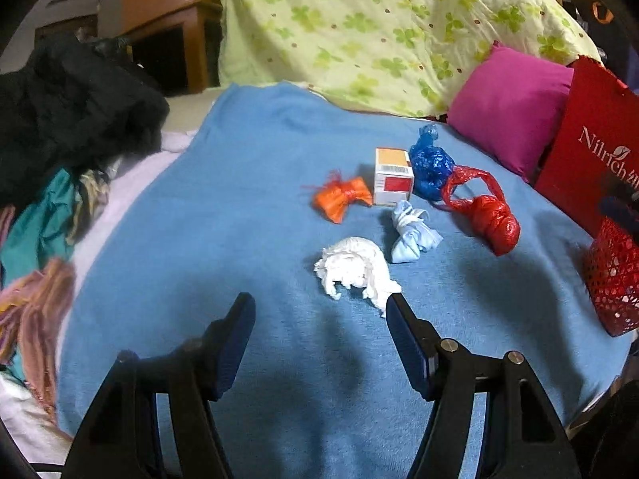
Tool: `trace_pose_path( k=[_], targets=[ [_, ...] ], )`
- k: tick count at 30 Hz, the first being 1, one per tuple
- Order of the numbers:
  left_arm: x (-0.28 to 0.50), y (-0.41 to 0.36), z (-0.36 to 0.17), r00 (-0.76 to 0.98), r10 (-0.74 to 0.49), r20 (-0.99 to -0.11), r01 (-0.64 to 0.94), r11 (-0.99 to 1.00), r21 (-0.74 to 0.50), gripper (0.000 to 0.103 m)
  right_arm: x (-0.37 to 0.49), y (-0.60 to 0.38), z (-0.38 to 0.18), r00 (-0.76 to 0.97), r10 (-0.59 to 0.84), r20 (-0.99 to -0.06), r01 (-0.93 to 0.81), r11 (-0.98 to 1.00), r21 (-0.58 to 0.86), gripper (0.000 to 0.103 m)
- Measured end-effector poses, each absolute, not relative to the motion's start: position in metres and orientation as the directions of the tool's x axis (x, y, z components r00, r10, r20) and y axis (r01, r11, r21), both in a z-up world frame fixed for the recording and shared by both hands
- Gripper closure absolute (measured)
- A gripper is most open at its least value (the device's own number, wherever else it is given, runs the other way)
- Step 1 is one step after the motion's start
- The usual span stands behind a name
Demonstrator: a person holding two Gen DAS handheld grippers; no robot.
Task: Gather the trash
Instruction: 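Grasp the white crumpled tissue with left gripper while right grasps the red plastic bag, then lift and carry the tissue and red bag over the red mesh basket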
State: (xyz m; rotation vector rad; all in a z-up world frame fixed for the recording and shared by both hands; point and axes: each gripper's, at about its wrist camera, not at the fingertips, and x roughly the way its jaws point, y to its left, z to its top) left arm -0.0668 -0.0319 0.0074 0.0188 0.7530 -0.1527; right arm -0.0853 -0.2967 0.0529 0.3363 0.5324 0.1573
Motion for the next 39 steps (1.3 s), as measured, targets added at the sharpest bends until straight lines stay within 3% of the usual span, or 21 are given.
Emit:
trace_pose_path(
  k=[5, 11, 18, 20, 22, 23, 26, 31, 39],
  targets=[
    [-0.050, -0.043, 0.006, 0.709, -0.188, -0.680, 0.212, 0.976, -0.049, 0.035, -0.050, -0.290, 0.025, 0.790, 0.201, -0.579, -0.009, 0.948, 0.317, 0.033],
    [-0.021, -0.057, -0.005, 0.669, -0.276, -0.690, 0.299, 0.950, -0.091, 0.033, -0.014, -0.292, 0.003, 0.752, 0.163, -0.638, 0.033, 0.958, 0.284, 0.033],
    [-0.001, -0.055, -0.029, 0.621, -0.311, -0.720, 0.288, 0.944, -0.159, 0.033, 0.024, -0.290, -0.018, 0.707, 0.158, -0.689, 0.057, 0.958, 0.279, 0.033],
    [0.000, -0.055, -0.030, 0.629, -0.303, -0.716, 0.291, 0.946, -0.144, 0.038, 0.034, -0.285, -0.024, 0.693, 0.156, -0.703, 0.051, 0.963, 0.264, 0.033],
    [0.002, -0.055, -0.032, 0.625, -0.300, -0.721, 0.290, 0.946, -0.142, 0.056, 0.043, -0.280, -0.033, 0.664, 0.163, -0.729, 0.043, 0.966, 0.255, 0.036],
    [0.003, -0.054, -0.034, 0.619, -0.302, -0.725, 0.289, 0.946, -0.147, 0.062, 0.046, -0.277, -0.037, 0.650, 0.169, -0.741, 0.037, 0.967, 0.254, 0.044],
    [0.003, -0.053, -0.033, 0.625, -0.308, -0.717, 0.298, 0.944, -0.146, 0.069, 0.045, -0.268, -0.035, 0.655, 0.159, -0.739, 0.013, 0.975, 0.221, 0.050],
    [-0.001, -0.049, -0.025, 0.649, -0.307, -0.696, 0.289, 0.946, -0.148, 0.070, 0.030, -0.269, -0.019, 0.691, 0.181, -0.700, -0.005, 0.969, 0.246, 0.052],
    [-0.029, -0.062, 0.015, 0.732, -0.210, -0.649, 0.258, 0.966, -0.022, 0.070, -0.022, -0.270, 0.026, 0.782, 0.211, -0.586, -0.066, 0.964, 0.258, 0.052]
  ],
)
